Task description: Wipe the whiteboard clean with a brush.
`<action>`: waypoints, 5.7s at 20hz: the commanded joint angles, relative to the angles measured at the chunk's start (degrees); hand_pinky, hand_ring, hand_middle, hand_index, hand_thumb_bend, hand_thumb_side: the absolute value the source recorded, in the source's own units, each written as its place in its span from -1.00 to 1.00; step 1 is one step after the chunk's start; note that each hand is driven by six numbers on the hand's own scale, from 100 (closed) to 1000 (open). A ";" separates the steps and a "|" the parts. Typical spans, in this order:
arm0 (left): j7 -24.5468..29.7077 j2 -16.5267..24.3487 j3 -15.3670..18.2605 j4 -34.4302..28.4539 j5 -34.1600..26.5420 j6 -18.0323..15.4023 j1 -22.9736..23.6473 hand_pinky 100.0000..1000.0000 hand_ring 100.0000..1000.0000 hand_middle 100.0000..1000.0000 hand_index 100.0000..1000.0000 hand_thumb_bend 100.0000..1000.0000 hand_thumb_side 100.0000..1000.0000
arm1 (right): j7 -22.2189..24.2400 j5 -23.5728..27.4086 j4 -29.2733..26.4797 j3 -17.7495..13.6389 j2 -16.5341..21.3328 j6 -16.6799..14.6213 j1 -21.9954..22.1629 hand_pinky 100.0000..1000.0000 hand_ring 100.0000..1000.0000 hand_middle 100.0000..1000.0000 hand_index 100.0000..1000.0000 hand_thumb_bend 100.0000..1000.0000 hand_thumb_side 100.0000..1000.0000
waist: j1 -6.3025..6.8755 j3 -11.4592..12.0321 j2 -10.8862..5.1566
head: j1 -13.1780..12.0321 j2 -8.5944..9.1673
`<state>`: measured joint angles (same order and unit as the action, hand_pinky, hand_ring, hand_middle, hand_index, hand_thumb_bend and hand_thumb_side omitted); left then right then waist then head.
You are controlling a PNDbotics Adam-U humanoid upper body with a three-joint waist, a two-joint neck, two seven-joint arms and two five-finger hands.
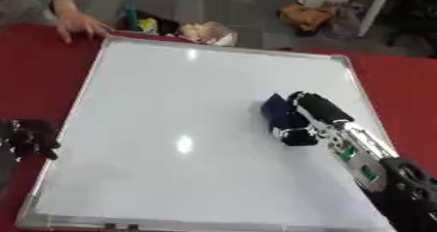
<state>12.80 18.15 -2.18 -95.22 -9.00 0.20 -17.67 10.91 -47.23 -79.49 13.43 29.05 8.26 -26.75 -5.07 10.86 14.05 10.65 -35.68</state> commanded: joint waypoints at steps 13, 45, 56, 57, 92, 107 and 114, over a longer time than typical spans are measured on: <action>-0.13 0.96 0.47 -0.78 -0.30 -0.15 -0.17 -0.15 -0.01 0.03 0.23 0.38 0.80 | -1.18 3.24 3.11 -2.90 3.03 4.22 4.48 0.23 0.12 0.02 -0.24 -1.00 -0.16 | 0.73 -1.49 -1.16 | -0.89 -0.15; 0.20 1.18 0.36 -1.09 0.08 -0.31 -0.73 -0.15 -0.01 0.04 0.23 0.38 0.81 | -1.93 4.66 4.99 -4.52 4.32 4.15 2.03 0.22 0.11 0.02 -0.24 -1.00 -0.16 | -0.12 2.30 0.46 | -1.10 0.45; 0.36 1.08 0.22 -1.09 -0.01 -0.31 -0.87 -0.15 -0.02 0.04 0.23 0.38 0.81 | -0.22 3.66 4.13 -2.23 3.72 2.24 -0.47 0.22 0.12 0.02 -0.24 -1.00 -0.16 | -0.01 2.82 0.40 | -1.00 0.30; 0.37 1.07 0.21 -1.08 -0.03 -0.30 -0.86 -0.15 -0.02 0.04 0.23 0.38 0.81 | 0.02 3.49 3.97 -1.94 3.61 2.01 -0.70 0.22 0.11 0.01 -0.24 -1.00 -0.17 | 0.02 2.76 0.34 | -0.96 0.29; 0.51 0.94 0.13 -0.98 -0.08 -0.20 -0.70 -0.15 -0.02 0.03 0.23 0.38 0.81 | 3.08 0.38 -2.87 1.35 2.88 -0.04 -0.36 0.23 0.12 0.02 -0.24 -1.00 -0.24 | -0.02 1.82 -0.02 | -1.28 0.31; 0.55 1.04 0.13 -0.98 -0.06 -0.22 -0.58 -0.14 -0.02 0.04 0.23 0.37 0.81 | -1.69 4.02 2.16 -3.06 3.79 4.59 1.78 0.21 0.11 0.00 -0.24 -1.00 -0.18 | 0.09 1.19 0.00 | -1.67 0.51; 0.52 1.08 0.19 -0.99 -0.09 -0.22 -0.48 -0.14 -0.02 0.04 0.23 0.37 0.81 | -3.62 6.11 3.16 -4.65 4.24 6.70 2.51 0.20 0.10 -0.01 -0.25 -1.00 -0.18 | 0.13 1.03 -0.10 | -1.83 0.45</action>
<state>13.28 18.16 -2.20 -95.22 -9.08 0.20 -17.70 7.27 -42.17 -78.17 9.08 31.87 14.35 -25.15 -5.44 12.01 14.48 9.02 -35.65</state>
